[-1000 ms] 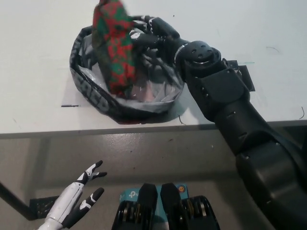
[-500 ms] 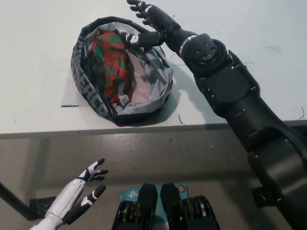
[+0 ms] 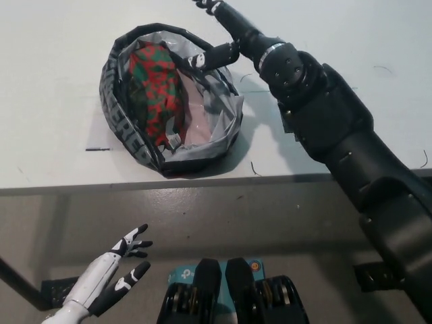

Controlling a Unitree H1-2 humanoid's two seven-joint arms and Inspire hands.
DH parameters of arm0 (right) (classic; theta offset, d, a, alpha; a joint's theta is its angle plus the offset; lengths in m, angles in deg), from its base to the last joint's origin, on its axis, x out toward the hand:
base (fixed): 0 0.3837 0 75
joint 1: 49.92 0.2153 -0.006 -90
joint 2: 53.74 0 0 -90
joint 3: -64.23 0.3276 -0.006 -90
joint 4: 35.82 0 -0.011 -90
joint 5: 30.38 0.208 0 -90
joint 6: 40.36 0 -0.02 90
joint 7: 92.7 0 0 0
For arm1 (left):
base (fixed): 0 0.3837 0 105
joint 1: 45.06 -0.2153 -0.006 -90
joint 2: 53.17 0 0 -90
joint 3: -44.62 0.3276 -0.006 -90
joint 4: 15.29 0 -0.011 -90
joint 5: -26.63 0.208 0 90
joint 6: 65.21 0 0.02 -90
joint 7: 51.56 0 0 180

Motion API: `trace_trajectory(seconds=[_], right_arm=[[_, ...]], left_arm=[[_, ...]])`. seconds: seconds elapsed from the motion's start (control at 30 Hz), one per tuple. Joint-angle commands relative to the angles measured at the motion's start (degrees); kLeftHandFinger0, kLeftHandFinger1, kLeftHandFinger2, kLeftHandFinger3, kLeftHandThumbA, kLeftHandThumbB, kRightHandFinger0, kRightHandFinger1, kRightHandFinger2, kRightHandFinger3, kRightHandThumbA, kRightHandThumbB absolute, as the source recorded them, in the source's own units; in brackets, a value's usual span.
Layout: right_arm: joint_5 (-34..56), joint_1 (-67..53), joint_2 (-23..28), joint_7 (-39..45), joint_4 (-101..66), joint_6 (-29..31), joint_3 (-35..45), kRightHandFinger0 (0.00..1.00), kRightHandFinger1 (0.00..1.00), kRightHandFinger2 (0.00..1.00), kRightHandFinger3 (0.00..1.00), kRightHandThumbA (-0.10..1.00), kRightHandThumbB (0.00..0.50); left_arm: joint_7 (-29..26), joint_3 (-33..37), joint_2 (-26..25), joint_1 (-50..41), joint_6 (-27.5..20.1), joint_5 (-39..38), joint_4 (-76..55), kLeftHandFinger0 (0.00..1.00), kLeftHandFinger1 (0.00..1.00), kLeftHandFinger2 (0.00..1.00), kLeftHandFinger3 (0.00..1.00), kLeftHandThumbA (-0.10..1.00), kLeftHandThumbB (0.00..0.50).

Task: The robot uses its right hand to pick up a bag of coffee beans and puts it in the black plastic bag, then the robot grabs the top of the bag and lifts it.

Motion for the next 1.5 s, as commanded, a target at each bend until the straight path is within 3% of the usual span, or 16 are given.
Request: trace_trajectory(seconds=[0.0, 0.23, 0.43, 0.9, 0.97, 1.03, 1.1, 1.13, 1.17, 1.2, 1.23, 1.27, 1.3, 1.4, 1.47], right_arm=[[-10.26, 2.89, 0.17, -9.2, -0.22, -7.81, -3.55, 1.0, 1.0, 1.0, 1.0, 0.99, 0.499], [-11.45, 1.92, -1.91, -10.67, 1.16, -11.49, -4.21, 1.0, 1.0, 1.0, 1.0, 1.0, 0.5], [-9.92, 1.21, -3.78, -10.08, 3.22, -11.78, -2.39, 1.0, 1.0, 1.0, 1.0, 0.99, 0.5], [-9.68, -0.24, -6.9, -8.24, 5.48, -14.85, -0.51, 1.0, 1.0, 1.0, 1.0, 1.0, 0.5], [-10.93, -0.14, -7.26, -9.43, 6.38, -16.22, -1.35, 1.0, 1.0, 1.0, 1.0, 0.96, 0.5], [-15.04, 0.63, -7.65, -11.44, 8.59, -19.26, -4.95, 1.0, 1.0, 1.0, 1.0, 0.78, 0.474], [-19.66, 1.52, -7.87, -12.45, 11.58, -22.09, -9.69, 1.0, 1.0, 1.0, 1.0, 0.51, 0.334], [-20.84, 1.56, -7.73, -14.02, 12.38, -22.43, -10.98, 0.65, 0.8, 0.91, 1.0, 0.25, 0.165], [-21.79, 1.49, -7.45, -15.69, 12.79, -22.54, -12.04, 0.29, 0.42, 0.6, 1.0, 0.21, 0.22], [-22.16, 1.42, -7.25, -16.83, 12.94, -22.54, -12.66, 0.29, 0.42, 0.6, 1.0, 0.21, 0.22], [-22.37, 1.47, -6.84, -18.82, 13.04, -22.18, -13.17, 0.03, 0.1, 0.33, 0.84, 0.17, 0.226], [-22.37, 1.47, -6.84, -18.82, 13.04, -22.18, -13.17, 0.03, 0.1, 0.33, 0.84, 0.17, 0.226], [-21.13, 1.22, -6.24, -23.42, 12.21, -20.34, -11.47, 0.0, 0.0, 0.16, 0.73, 0.07, 0.215], [-18.73, 0.89, -5.86, -27.89, 10.96, -17.6, -8.1, 0.0, 0.0, 0.02, 0.58, -0.01, 0.162], [-16.58, 0.65, -5.7, -29.07, 9.9, -14.86, -5.41, 0.0, 0.0, 0.02, 0.7, -0.07, 0.128]], left_arm=[[-0.18, 0.08, -0.84, 0.16, -0.95, 0.74, -0.95, 0.88, 0.75, 0.81, 1.0, 1.0, 0.132], [0.56, 0.09, -0.78, 0.72, 0.06, 0.16, -0.94, 0.92, 0.76, 0.82, 1.0, 1.0, 0.152], [0.47, 0.24, -1.03, 0.74, -0.35, 0.81, -1.03, 0.88, 0.75, 0.81, 1.0, 1.0, 0.152], [0.71, 0.24, -0.93, 1.12, -0.13, 0.22, -0.83, 0.88, 0.75, 0.82, 1.0, 1.0, 0.148], [0.76, 0.27, -0.98, 1.21, -0.25, 0.16, -0.83, 0.9, 0.75, 0.82, 1.0, 1.0, 0.15], [0.61, 0.2, -0.9, 1.42, -0.41, 0.1, -0.65, 0.91, 0.75, 0.82, 1.0, 1.0, 0.151], [0.64, 0.23, -0.95, 1.34, -0.08, 0.3, -0.86, 0.92, 0.76, 0.82, 1.0, 1.0, 0.152], [0.66, 0.23, -1.02, 1.39, 0.08, 0.46, -0.94, 0.92, 0.76, 0.82, 1.0, 1.0, 0.153], [0.69, 0.2, -1.09, 1.48, 0.2, 0.52, -1.0, 0.92, 0.76, 0.82, 1.0, 1.0, 0.154], [0.7, 0.17, -1.14, 1.55, 0.28, 0.54, -1.03, 0.92, 0.76, 0.82, 1.0, 1.0, 0.154], [0.72, 0.15, -1.2, 1.82, 0.25, 0.54, -0.96, 0.91, 0.75, 0.82, 1.0, 1.0, 0.149], [0.72, 0.15, -1.2, 1.82, 0.25, 0.54, -0.96, 0.91, 0.75, 0.82, 1.0, 1.0, 0.149], [0.83, 0.25, -1.24, 2.22, 0.1, 0.45, -0.63, 0.91, 0.75, 0.82, 1.0, 1.0, 0.146], [1.03, 0.39, -1.19, 2.31, 0.38, 0.34, -0.65, 0.91, 0.75, 0.81, 1.0, 1.0, 0.14], [0.73, 0.43, -1.18, 2.13, 0.29, 0.87, -0.84, 0.89, 0.74, 0.8, 1.0, 1.0, 0.137]])
